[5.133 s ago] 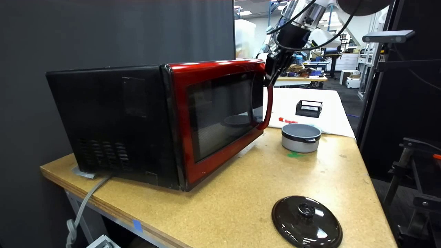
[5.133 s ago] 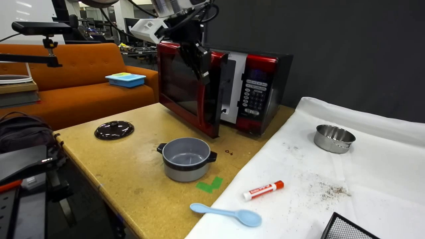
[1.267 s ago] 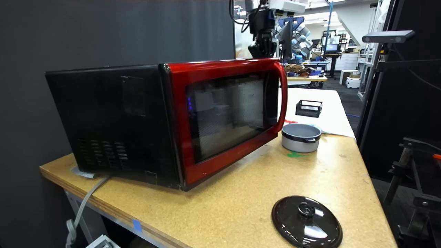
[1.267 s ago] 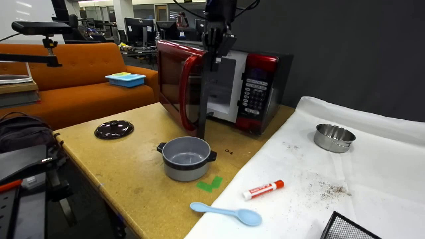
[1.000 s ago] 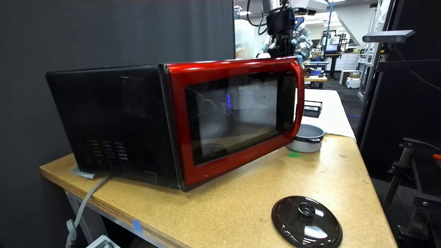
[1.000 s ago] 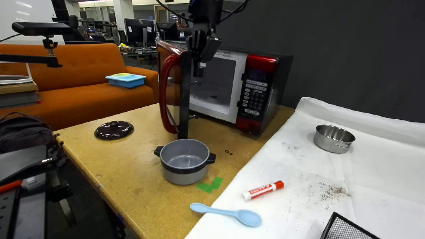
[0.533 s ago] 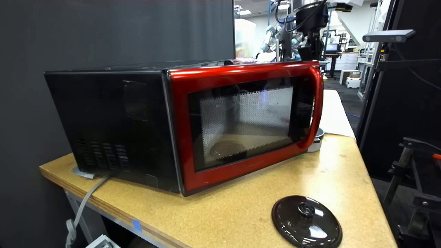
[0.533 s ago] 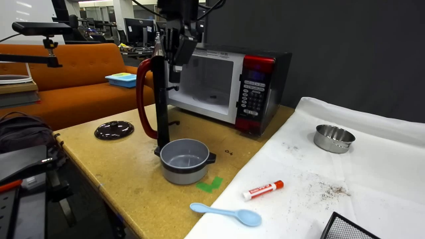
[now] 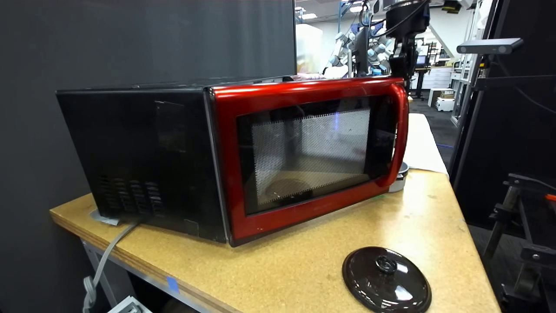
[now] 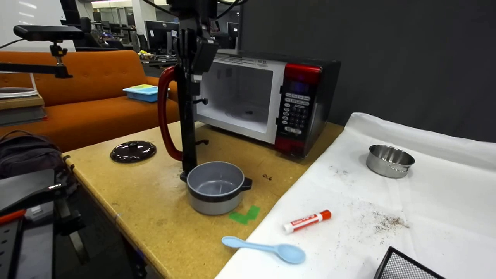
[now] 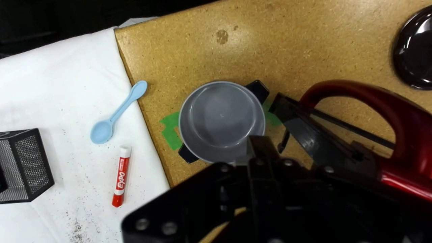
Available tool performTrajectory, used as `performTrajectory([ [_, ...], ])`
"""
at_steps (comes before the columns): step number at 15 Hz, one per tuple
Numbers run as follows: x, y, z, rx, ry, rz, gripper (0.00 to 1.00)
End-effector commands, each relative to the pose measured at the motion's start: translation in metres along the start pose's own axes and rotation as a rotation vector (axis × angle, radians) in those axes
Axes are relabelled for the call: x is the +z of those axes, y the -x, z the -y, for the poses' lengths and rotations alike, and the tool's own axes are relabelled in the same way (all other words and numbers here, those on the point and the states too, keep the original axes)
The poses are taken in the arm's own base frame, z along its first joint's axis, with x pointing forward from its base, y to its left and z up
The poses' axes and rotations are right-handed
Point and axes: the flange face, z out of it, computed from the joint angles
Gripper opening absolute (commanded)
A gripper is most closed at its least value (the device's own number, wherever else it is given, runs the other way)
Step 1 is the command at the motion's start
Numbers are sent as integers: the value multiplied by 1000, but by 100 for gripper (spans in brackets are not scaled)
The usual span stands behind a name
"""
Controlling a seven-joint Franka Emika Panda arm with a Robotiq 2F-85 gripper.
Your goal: Pick the marker from the bowl and put it on the table, then open the microwave and pick the black object and put it in
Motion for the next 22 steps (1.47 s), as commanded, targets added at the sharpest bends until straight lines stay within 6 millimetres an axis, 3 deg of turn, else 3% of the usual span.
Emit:
performTrajectory([
  [1, -2, -4, -6, -5, 1, -47, 0],
  [5, -7, -19, -4, -3, -1, -113, 0],
  [10, -17, -25, 21, -46, -4, -146, 0],
  [16, -26, 1, 55, -134, -1, -155, 0],
  [22, -22, 36, 58, -157, -5, -148, 0],
])
